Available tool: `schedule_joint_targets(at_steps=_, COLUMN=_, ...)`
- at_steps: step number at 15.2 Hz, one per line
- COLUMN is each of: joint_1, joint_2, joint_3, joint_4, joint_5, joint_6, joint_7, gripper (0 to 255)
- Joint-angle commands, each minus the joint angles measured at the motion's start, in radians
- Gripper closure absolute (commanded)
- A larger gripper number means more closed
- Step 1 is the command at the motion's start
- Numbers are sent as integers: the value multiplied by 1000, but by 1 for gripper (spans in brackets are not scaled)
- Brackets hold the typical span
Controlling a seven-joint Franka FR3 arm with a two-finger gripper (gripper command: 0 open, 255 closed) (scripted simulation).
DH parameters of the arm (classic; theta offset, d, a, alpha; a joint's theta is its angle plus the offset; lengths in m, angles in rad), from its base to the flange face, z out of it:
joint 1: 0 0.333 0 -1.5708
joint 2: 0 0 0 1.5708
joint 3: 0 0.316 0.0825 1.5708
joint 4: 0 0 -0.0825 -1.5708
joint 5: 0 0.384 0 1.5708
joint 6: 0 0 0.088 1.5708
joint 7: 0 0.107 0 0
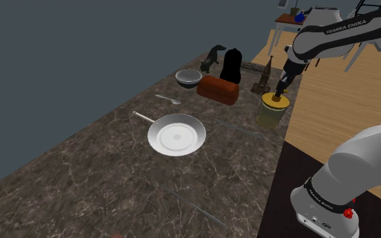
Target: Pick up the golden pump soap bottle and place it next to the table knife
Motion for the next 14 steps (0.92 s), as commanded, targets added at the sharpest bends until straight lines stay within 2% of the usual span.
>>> schedule_joint_targets(at_steps=1, joint_1=0, joint_2=0, joint_3=0, joint_4=0, joint_5=0, joint_6=1, joint_7=0, gripper=255)
schedule_joint_targets(at_steps=2, joint_1=0, joint_2=0, joint_3=0, joint_4=0, joint_5=0, joint_6=1, joint_7=0, gripper=255)
schedule_joint_targets(at_steps=3, joint_1=0, joint_2=0, joint_3=0, joint_4=1, joint_5=0, joint_6=1, joint_7=0, gripper=0)
schedule_joint_targets(at_steps=8, joint_1=0, joint_2=0, joint_3=0, joint_4=1, joint_5=0, joint_6=1, joint_7=0, gripper=0)
schedule_joint_targets(at_steps=12, joint_1=-4, joint_2=-60, joint_3=23, joint_4=85, joint_5=2, joint_6=-144, joint_7=5, gripper=0)
schedule_joint_targets(at_steps=14, joint_1=-4, joint_2=-60, joint_3=23, joint_4=85, joint_5=2, joint_6=-144, joint_7=5, gripper=0)
